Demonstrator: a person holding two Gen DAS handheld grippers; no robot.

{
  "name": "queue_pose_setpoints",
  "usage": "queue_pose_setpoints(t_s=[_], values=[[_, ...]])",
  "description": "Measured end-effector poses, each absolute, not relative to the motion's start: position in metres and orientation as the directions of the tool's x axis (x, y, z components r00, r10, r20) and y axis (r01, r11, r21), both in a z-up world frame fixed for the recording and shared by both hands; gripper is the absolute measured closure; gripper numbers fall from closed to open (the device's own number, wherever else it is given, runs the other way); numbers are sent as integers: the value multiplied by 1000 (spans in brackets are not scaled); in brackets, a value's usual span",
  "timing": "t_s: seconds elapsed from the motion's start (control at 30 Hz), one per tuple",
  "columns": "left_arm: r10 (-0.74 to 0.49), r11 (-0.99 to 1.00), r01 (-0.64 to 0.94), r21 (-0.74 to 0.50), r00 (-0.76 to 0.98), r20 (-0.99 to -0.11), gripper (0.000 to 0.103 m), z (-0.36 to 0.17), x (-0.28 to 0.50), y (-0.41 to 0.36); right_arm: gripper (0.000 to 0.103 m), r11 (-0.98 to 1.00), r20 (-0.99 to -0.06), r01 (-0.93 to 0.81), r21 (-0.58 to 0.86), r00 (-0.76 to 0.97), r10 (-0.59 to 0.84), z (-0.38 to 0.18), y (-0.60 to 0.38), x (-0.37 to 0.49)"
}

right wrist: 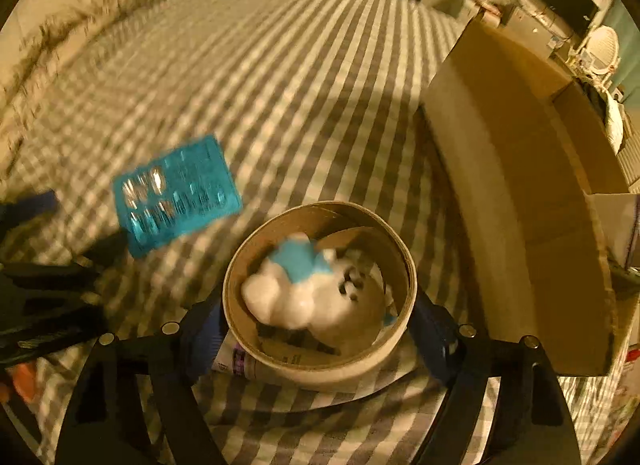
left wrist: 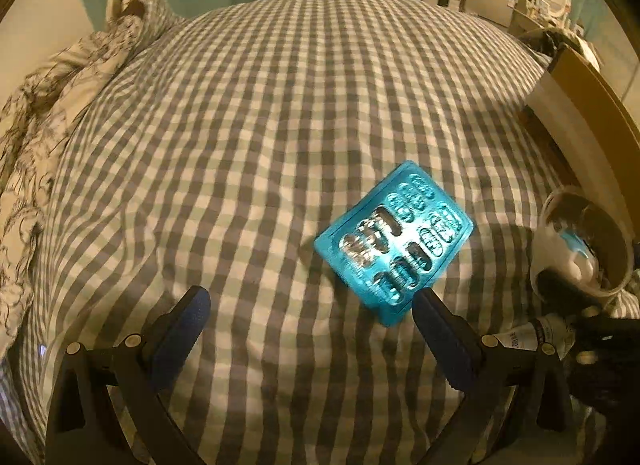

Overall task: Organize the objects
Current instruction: 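Grasp the beige tape roll by its rim with the right tool, then grasp the teal blister pack with the left tool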

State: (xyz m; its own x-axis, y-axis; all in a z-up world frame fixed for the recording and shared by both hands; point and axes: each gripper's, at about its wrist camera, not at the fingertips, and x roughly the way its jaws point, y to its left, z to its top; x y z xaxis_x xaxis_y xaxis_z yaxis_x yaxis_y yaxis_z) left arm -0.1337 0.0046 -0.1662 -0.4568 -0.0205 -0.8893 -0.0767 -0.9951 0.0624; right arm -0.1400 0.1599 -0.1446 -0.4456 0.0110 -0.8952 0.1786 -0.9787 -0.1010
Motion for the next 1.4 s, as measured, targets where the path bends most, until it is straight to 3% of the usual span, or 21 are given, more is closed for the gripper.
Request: queue_pose_setpoints(t_s=[0.3,0.73,0.97,1.27,1.4], values=[[15,-977,-194,84,-461,-888,0,-174,-152,28,23,-992,-799,120,-26,-600,-52,-101,182,-120],[127,-945,-327,23,-431,-893,0,-200,-177,50,23,-995,-811,98,12,-581,-68,-106,187,-129],[158,-934,-356,15,-454,-877,28,-187,-166,53,23,-995,-817,101,10,-572,-67,-110,186,-127],[144,-951,-307,22,-507,-850,32,-131,-120,43,23,-996,-794,88,27,-603,-75,-95,186,-109],[89,-957,-277,90,-573,-815,32,-95,-90,40,23,-996,-764,82,36,-640,-81,-74,188,-90]])
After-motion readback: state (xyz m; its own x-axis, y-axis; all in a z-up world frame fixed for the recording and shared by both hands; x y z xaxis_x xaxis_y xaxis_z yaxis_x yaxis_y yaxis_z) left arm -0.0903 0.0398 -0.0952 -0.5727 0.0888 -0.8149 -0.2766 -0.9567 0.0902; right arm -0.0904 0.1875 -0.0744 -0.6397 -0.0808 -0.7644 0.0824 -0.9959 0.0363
